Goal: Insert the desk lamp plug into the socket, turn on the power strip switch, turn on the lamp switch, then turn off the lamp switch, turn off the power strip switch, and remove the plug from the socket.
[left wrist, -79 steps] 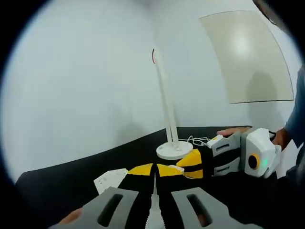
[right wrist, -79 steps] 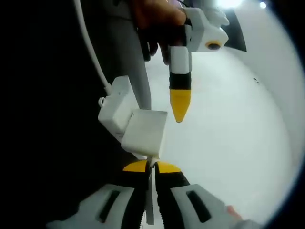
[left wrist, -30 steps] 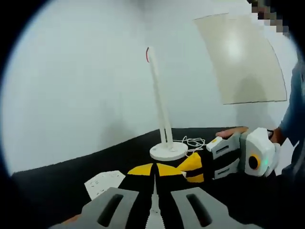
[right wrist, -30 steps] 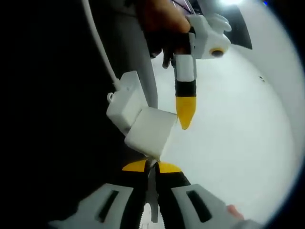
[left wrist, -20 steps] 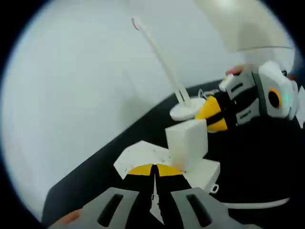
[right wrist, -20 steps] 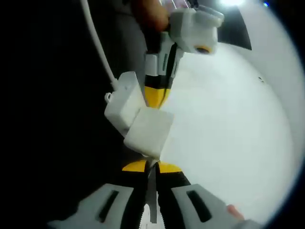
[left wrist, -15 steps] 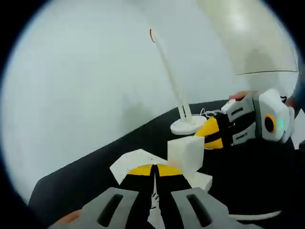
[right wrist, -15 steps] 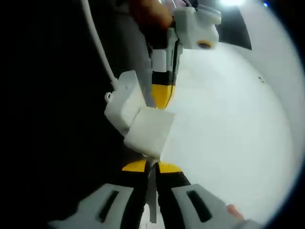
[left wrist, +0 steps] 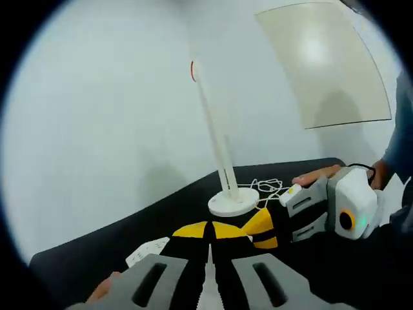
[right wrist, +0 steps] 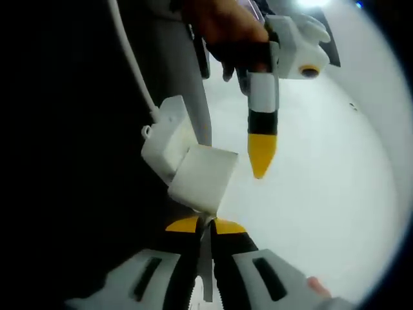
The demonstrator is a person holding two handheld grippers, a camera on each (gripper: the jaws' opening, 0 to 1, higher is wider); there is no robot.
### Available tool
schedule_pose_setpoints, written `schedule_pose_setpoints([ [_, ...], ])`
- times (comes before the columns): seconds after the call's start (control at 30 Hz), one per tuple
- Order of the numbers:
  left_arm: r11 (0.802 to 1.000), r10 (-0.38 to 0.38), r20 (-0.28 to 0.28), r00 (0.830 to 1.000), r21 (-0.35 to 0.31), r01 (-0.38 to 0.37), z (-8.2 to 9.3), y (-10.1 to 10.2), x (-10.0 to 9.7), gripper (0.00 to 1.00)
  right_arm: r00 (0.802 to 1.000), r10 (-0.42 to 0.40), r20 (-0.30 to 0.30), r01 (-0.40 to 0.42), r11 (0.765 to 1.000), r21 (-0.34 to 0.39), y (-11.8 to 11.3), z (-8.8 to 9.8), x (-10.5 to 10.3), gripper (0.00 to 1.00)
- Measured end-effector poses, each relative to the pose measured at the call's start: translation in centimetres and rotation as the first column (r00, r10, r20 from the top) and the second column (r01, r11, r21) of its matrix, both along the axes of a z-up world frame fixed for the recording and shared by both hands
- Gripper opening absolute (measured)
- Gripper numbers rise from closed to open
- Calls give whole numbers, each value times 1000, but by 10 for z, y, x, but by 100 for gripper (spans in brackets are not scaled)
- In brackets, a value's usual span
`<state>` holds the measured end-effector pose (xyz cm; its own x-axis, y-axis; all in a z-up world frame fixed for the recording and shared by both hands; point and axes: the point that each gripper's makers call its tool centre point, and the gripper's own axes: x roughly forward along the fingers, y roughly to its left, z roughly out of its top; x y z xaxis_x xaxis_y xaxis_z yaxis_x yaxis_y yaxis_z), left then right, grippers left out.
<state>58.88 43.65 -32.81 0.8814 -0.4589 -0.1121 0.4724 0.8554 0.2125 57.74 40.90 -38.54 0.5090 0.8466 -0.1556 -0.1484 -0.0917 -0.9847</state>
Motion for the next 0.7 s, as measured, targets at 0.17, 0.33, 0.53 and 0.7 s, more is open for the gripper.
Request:
schedule_pose_setpoints([
  [0.17,999,25,8,1000,29,-25,0,0,6,0,1000,0,-1,0,1000,-1,0,-1,0,9],
  [0.33,999,16,-11,1000,45,-16,-5,-6,9,0,1000,1,-3,-1,1000,-2,2,-3,1,9],
  [0.53,998,25,-40,999,61,-23,-15,-8,15,0,1000,1,-4,-1,1000,-4,2,-4,2,9],
  [0.7,998,25,-47,999,56,-23,-18,-9,14,0,1000,0,-5,0,1000,-9,3,-6,2,9],
])
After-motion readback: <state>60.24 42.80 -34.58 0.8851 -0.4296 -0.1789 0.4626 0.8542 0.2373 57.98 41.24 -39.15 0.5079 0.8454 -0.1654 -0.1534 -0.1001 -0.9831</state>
